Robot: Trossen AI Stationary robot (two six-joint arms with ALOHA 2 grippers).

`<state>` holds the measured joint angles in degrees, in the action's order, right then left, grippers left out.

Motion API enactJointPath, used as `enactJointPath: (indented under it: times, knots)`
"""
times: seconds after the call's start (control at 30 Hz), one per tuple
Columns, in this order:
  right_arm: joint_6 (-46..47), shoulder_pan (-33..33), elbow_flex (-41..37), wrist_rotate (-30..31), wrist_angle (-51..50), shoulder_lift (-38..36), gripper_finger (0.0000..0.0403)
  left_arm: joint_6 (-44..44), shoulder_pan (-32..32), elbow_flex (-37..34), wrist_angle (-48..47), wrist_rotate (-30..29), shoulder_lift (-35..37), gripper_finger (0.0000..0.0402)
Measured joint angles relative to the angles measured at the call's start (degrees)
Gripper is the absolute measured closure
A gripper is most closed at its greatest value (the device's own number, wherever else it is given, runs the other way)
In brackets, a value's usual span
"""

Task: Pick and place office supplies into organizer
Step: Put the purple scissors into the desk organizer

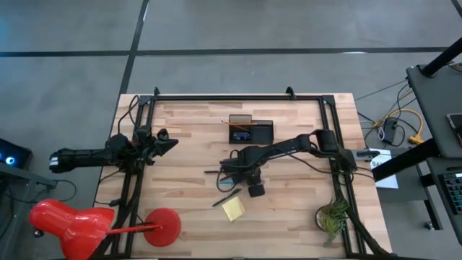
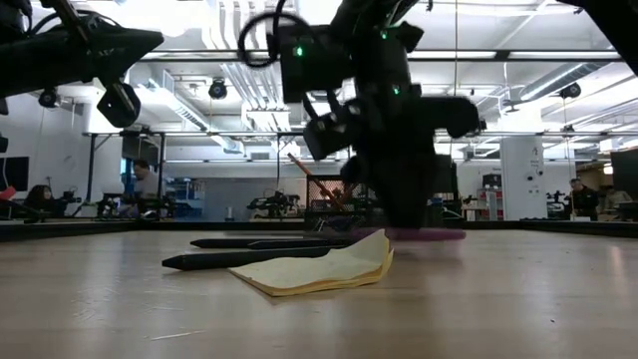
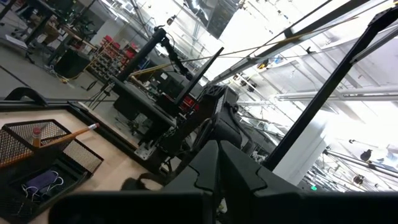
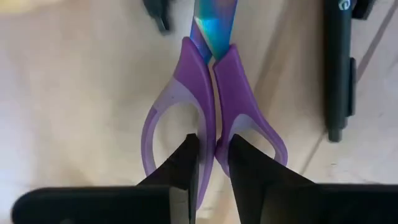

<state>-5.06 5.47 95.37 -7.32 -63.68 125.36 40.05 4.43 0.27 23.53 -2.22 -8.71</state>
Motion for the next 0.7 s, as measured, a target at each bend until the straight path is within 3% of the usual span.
enactJointPath:
  times: [0.1, 0.27, 0.47, 0.53, 0.63, 0.7]
  knots:
    - [5.90, 0.07, 0.40, 2.69, -0.71, -1.67, 0.0346, 0.01, 0.00, 0.00, -0.01, 0.01, 0.00, 0.0402]
    - [13.73, 0.18, 0.66, 21.60, -4.78, -6.72, 0.0346, 0.02, 0.00, 0.00, 0.00, 0.02, 0.00, 0.0402]
    - [23.41, -0.81, 1.85, 40.27, -23.68, -10.20, 0.0346, 0.01, 0.00, 0.00, 0.02, 0.00, 0.00, 0.0402]
    - [27.71, -1.86, 2.67, 41.17, -26.25, -10.93, 0.0346, 0.02, 0.00, 0.00, 0.02, 0.00, 0.00, 0.0402]
    - [32.72, -3.25, 3.70, 37.40, -26.20, -12.42, 0.0346, 0.02, 0.00, 0.00, 0.02, -0.02, -0.04, 0.0402]
    - [34.88, -3.52, 3.77, 40.52, -26.34, -13.00, 0.0346, 0.00, 0.00, 0.00, 0.01, 0.00, -0.02, 0.0402]
